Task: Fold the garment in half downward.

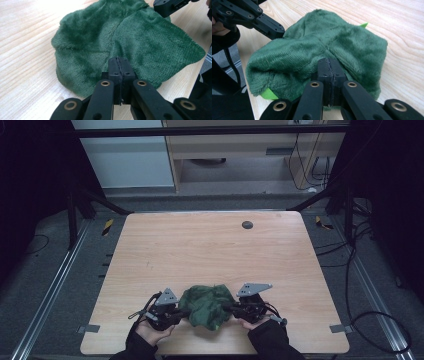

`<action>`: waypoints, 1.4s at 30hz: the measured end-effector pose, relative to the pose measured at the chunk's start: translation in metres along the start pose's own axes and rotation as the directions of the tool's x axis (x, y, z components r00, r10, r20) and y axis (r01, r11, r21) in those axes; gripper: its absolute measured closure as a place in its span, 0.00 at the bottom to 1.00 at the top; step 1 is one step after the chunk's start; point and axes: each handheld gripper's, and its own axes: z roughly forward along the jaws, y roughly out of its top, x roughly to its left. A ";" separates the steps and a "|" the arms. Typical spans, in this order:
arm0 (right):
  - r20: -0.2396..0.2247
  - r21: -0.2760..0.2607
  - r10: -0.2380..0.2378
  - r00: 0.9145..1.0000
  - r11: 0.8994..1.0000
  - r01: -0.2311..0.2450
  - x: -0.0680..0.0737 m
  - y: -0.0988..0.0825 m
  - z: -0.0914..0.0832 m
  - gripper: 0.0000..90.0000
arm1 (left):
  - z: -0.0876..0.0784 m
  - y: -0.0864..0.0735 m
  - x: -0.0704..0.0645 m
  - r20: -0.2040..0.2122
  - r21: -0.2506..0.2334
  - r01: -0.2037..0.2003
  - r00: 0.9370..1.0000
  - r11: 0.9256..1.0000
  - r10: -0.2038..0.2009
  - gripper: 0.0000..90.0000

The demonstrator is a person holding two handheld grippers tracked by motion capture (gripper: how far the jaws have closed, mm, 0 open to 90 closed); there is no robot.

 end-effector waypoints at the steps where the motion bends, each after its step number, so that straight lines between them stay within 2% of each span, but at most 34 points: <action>1: 0.000 0.006 0.003 1.000 1.000 -0.003 0.000 -0.002 0.000 1.00 | 0.001 -0.001 0.000 -0.001 0.003 -0.001 1.000 1.000 0.001 1.00; 10: 0.016 0.043 0.006 1.000 0.999 -0.007 -0.002 -0.010 0.003 0.99 | 0.011 -0.005 -0.001 -0.026 0.049 -0.007 1.000 0.999 0.008 1.00; 14: 0.018 0.047 0.007 1.000 0.999 -0.008 -0.003 -0.011 0.005 0.99 | 0.012 -0.005 -0.001 -0.036 0.049 0.000 0.999 0.999 0.002 1.00; 18: 0.020 0.032 0.010 1.000 0.999 -0.011 -0.003 -0.009 0.002 0.98 | 0.008 -0.004 -0.001 -0.051 0.029 0.004 0.999 1.000 -0.002 1.00; 24: 0.028 -0.016 0.016 0.999 1.000 -0.015 -0.006 -0.005 -0.007 0.96 | -0.003 0.000 0.004 -0.073 -0.015 0.023 0.997 1.000 -0.024 0.95; 25: 0.041 -0.037 0.018 0.999 0.999 -0.017 -0.008 -0.003 -0.011 0.95 | -0.007 0.001 0.008 -0.084 -0.032 0.035 0.996 0.999 -0.038 0.94; 28: 0.060 -0.056 0.023 0.998 0.998 -0.020 -0.011 -0.002 -0.016 0.93 | -0.012 0.001 0.012 -0.103 -0.045 0.048 0.993 0.998 -0.052 0.93; 29: 0.078 -0.070 0.029 0.997 0.997 -0.023 -0.015 -0.002 -0.020 0.90 | -0.016 0.000 0.017 -0.120 -0.056 0.058 0.991 0.997 -0.065 0.90; 30: 0.091 -0.076 0.036 0.995 0.997 -0.029 -0.017 -0.002 -0.022 0.89 | -0.016 0.000 0.017 -0.120 -0.056 0.058 0.991 0.997 -0.065 0.88; 31: 0.102 -0.081 0.039 0.994 0.996 -0.031 -0.019 -0.002 -0.025 0.88 | -0.020 -0.001 0.022 -0.141 -0.072 0.076 0.986 0.994 -0.086 0.86; 33: 0.131 -0.090 0.045 0.990 0.995 -0.033 -0.023 -0.003 -0.028 0.85 | -0.022 -0.001 0.025 -0.154 -0.076 0.077 0.984 0.994 -0.088 0.83; 34: 0.142 -0.093 0.050 0.989 0.995 -0.037 -0.026 -0.003 -0.030 0.84 | -0.026 -0.004 0.031 -0.182 -0.092 0.091 0.978 0.992 -0.106 0.81; 35: 0.158 -0.098 0.053 0.986 0.994 -0.038 -0.029 -0.004 -0.032 0.82 | -0.028 -0.005 0.035 -0.194 -0.097 0.096 0.974 0.991 -0.113 0.79; 36: 0.158 -0.098 0.053 0.986 0.994 -0.038 -0.029 -0.004 -0.032 0.82 | -0.028 -0.005 0.035 -0.194 -0.097 0.096 0.974 0.991 -0.113 0.77; 37: 0.191 -0.099 0.062 0.980 0.994 -0.043 -0.034 -0.005 -0.036 0.79 | -0.029 -0.007 0.038 -0.210 -0.101 0.101 0.970 0.990 -0.120 0.74; 38: 0.191 -0.099 0.062 0.980 0.994 -0.043 -0.034 -0.005 -0.036 0.79 | -0.031 -0.009 0.042 -0.226 -0.105 0.106 0.966 0.989 -0.127 0.74; 39: 0.222 -0.104 0.076 0.972 0.993 -0.054 -0.041 -0.007 -0.040 0.74 | -0.033 -0.013 0.049 -0.257 -0.115 0.118 0.956 0.986 -0.145 0.68; 40: 0.236 -0.106 0.087 0.968 0.992 -0.063 -0.044 -0.008 -0.042 0.71 | -0.034 -0.015 0.052 -0.268 -0.119 0.128 0.951 0.985 -0.156 0.65; 41: 0.252 -0.109 0.097 0.963 0.992 -0.071 -0.047 -0.010 -0.043 0.67 | -0.035 -0.016 0.055 -0.274 -0.124 0.138 0.947 0.983 -0.168 0.64; 42: 0.252 -0.109 0.097 0.963 0.992 -0.071 -0.047 -0.010 -0.043 0.67 | -0.035 -0.016 0.055 -0.274 -0.124 0.138 0.947 0.983 -0.168 0.63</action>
